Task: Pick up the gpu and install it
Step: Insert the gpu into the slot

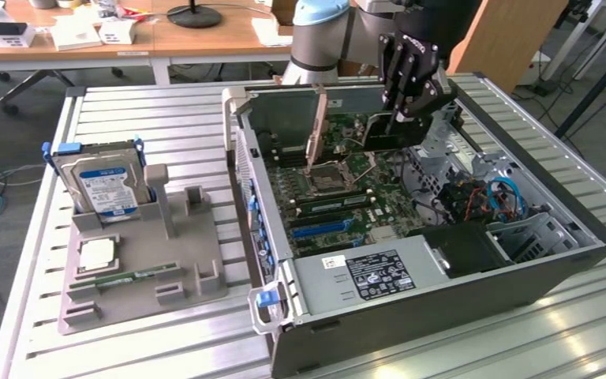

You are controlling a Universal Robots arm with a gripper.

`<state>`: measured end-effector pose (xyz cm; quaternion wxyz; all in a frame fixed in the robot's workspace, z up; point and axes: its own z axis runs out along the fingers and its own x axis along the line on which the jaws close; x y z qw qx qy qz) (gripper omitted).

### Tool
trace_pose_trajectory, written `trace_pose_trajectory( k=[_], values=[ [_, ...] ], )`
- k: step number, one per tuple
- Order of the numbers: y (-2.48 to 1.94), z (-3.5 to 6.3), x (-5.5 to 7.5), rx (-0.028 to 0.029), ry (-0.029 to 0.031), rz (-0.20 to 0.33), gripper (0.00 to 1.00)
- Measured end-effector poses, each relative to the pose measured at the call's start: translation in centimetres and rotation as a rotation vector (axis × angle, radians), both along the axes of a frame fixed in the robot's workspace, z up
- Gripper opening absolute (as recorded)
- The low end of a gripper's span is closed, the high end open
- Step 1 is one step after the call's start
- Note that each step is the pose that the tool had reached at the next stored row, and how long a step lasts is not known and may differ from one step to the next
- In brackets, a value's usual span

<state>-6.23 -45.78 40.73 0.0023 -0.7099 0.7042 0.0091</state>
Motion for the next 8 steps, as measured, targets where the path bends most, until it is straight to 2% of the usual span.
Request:
trace_pose_trajectory(
  k=[3, 8],
  values=[
    [0.08, -0.02, -0.01, 0.0003, -0.0002, 0.0, 0.26],
    [0.8, -0.05, 0.0, 0.0, -0.0001, -0.001, 0.26]
  ],
)
